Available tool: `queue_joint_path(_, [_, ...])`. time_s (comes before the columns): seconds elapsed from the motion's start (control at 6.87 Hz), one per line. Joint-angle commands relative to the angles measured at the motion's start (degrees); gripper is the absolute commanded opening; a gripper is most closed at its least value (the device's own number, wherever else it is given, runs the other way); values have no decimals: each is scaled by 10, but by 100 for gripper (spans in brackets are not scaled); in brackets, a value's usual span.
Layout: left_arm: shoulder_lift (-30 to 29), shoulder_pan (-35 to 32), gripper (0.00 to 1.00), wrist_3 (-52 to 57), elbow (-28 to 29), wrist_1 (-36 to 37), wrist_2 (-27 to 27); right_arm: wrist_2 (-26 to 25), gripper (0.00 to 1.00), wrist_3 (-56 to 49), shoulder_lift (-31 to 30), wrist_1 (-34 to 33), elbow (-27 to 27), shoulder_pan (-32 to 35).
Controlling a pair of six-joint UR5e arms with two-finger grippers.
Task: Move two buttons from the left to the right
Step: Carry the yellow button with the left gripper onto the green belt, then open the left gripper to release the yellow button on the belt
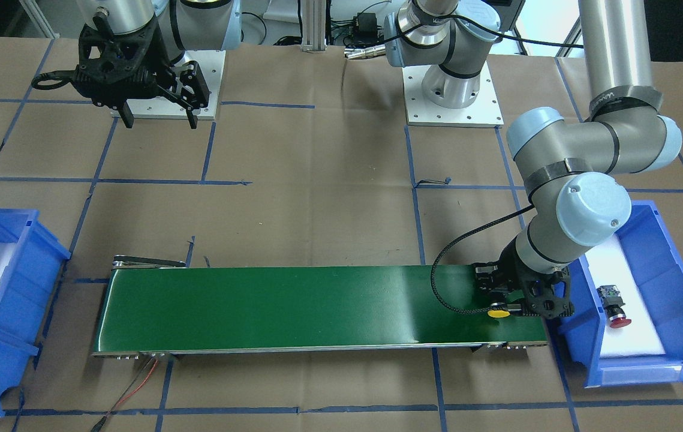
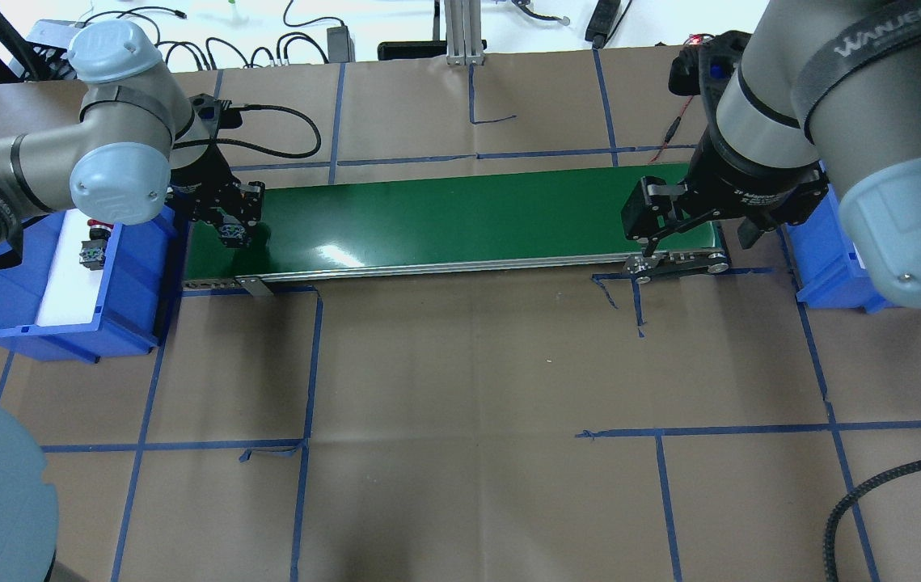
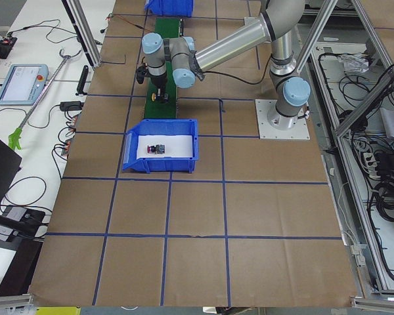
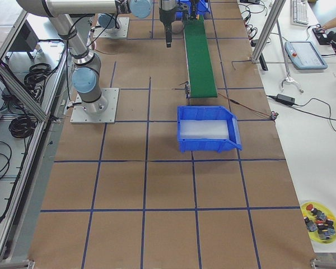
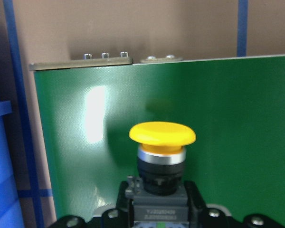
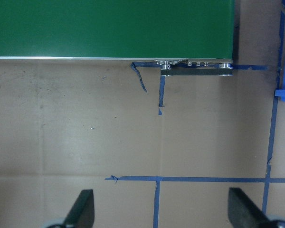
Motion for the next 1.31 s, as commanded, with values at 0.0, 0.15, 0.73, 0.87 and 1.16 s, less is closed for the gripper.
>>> queue_joint_path(0.0, [-1,1,50,-17,-1,5,-1,0,100,0,0,0,0,0])
queue_joint_path(0.15, [1,1,100,-19,3,6,-1,0,100,0,0,0,0,0])
queue_joint_path(0.73, [58,0,100,-15,19,-14,-2,0,100,0,0,-1,0,1])
queue_joint_path(0.87, [93,0,100,-15,20,-42,-2,0,100,0,0,0,1,1])
queue_joint_path(1.16, [135,9,100,-6,28,-102,-1,0,100,0,0,1,1,1])
